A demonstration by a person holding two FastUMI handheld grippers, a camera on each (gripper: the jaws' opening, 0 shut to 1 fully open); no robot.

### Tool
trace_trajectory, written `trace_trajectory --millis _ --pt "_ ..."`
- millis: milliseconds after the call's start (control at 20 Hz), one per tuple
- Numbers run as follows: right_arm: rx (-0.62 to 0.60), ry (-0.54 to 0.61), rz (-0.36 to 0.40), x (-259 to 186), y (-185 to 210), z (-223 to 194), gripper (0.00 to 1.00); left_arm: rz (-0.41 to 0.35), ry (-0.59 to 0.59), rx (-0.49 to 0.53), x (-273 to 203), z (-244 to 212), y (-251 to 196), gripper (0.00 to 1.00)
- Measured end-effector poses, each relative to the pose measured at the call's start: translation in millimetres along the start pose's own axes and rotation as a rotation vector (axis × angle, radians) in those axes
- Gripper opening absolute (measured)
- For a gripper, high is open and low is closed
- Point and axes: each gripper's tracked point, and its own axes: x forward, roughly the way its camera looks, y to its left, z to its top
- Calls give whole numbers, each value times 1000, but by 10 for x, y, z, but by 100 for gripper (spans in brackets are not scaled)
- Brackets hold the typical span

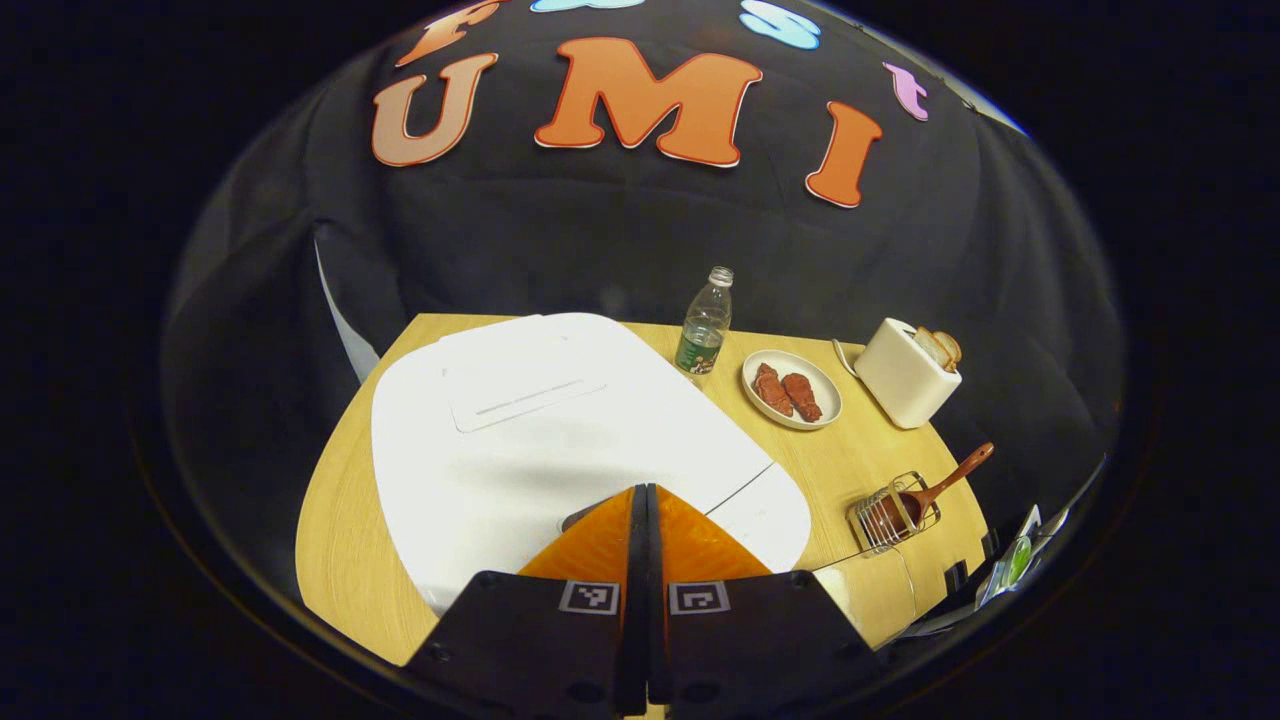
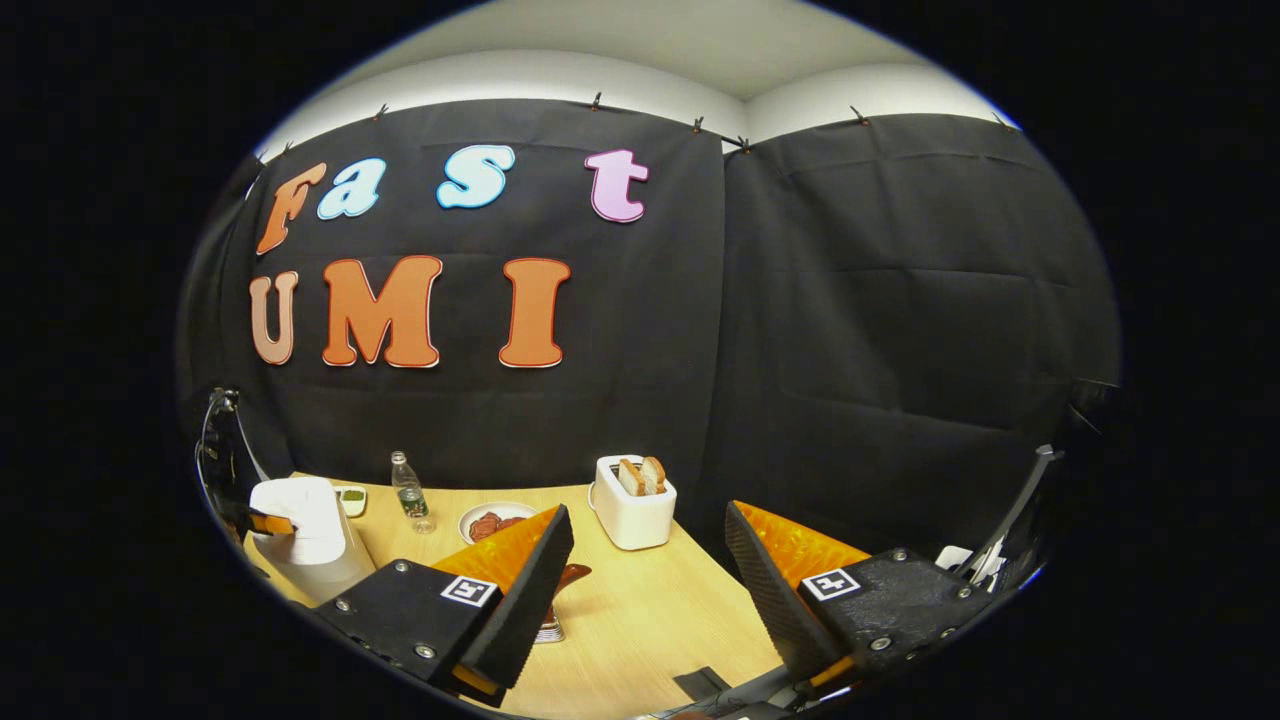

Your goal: Close the left gripper, press the button to open the rice cooker; take a wooden spoon from the chopstick holder with the right hand, scoop a spoonful of rice and pour it into the rice cooker, then put the wooden spoon back into the chopstick holder.

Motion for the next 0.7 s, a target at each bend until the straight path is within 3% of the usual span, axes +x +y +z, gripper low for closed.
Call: trace_trajectory --millis 200,400,700 --pt "6 4 9 13 29 -11 95 -1 49 -29 57 -85 15 2" --pt "10 7 27 17 52 -41 95 1 14 -54 24 -8 36 5" --pt "53 -1 41 25 1 -45 95 87 -272 7 -570 937 158 5"
